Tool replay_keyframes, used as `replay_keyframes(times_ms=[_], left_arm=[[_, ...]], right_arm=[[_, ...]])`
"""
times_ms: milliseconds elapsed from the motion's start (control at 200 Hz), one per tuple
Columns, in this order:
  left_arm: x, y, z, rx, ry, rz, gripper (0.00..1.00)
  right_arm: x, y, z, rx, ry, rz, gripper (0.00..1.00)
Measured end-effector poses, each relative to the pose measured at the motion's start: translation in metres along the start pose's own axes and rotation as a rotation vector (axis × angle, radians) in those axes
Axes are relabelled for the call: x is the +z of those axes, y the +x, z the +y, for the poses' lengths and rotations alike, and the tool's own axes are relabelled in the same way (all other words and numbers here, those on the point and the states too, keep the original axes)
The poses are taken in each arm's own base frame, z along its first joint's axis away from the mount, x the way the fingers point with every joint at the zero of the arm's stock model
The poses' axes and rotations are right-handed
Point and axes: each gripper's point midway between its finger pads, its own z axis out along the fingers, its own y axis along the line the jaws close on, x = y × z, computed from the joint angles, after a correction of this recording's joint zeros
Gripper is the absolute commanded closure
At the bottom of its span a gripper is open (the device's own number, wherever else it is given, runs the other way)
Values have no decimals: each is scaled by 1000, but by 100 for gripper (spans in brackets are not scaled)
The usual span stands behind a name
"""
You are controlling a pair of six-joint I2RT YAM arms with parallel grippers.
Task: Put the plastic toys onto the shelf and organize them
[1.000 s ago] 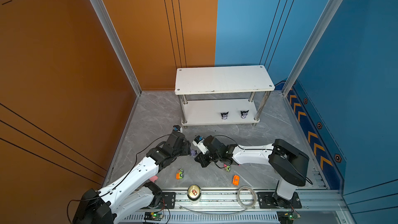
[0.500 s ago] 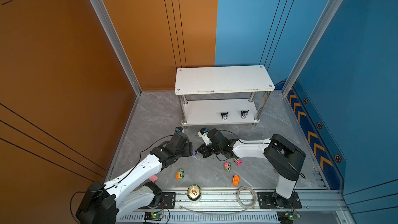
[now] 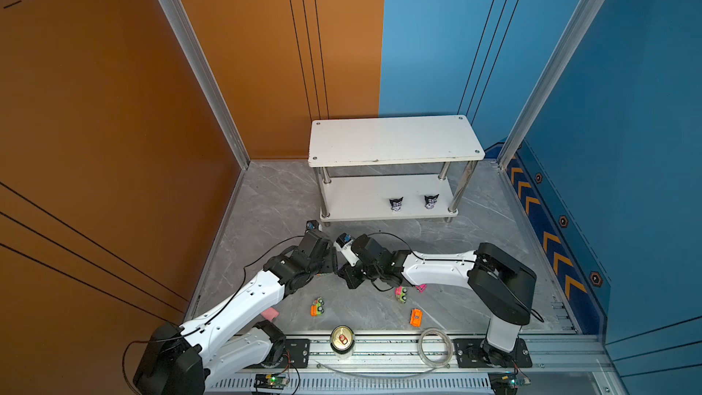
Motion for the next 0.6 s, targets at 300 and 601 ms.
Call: replay_keyframes(times_ms=[300,601], left_arm=[[10,17,-13,44,-1,63,24],[37,23,-43,155,-59,143,20]], right_arm=[[-4,-14,-50,111,35,-31,91],[-62,-31,-49,88,76,-146,91]])
